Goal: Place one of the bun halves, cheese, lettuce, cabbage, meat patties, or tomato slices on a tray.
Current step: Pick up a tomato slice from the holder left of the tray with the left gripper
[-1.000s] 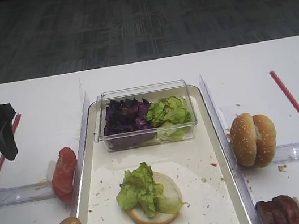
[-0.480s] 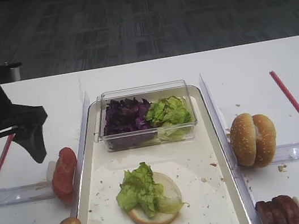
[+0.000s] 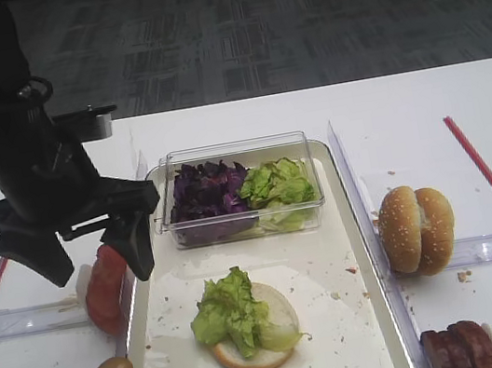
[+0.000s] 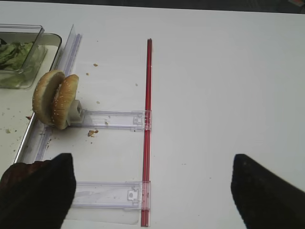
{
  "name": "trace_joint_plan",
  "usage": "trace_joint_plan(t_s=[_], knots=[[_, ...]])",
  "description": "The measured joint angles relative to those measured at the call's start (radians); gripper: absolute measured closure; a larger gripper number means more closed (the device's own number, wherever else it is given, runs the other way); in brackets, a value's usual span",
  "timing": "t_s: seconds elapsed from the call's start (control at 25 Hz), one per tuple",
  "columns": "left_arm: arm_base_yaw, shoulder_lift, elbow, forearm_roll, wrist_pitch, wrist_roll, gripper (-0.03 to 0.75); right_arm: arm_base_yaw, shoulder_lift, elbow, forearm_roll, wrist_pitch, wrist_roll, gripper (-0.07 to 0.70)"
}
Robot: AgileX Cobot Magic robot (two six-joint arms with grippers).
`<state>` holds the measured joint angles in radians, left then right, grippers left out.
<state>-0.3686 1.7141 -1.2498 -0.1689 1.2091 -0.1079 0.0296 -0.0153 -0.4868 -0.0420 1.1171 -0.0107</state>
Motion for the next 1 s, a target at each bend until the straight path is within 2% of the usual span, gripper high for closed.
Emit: trace_joint_plan(t_s=[0.2,0.4,0.68,1.0], knots=[[-0.01,0.0,0.0,-0.011,0.0,-0.002,0.104,0.0,0.0,0.0,0.0,0.0,0.0,-0.053],[-0.01,0.012,0.0,-0.011,0.0,0.0,0.14,0.0,0.0,0.0,0.0,0.0,-0.002,-0.053],[-0.01,0.063,-0.012,0.002,-0.037,0.013,0.2,0.0,0.0,0.0,0.0,0.0,-0.002,-0.054],[-0.01,0.115,-0.031,0.039,-0.049,0.023,0.21,0.0,0.0,0.0,0.0,0.0,-0.002,-0.054]])
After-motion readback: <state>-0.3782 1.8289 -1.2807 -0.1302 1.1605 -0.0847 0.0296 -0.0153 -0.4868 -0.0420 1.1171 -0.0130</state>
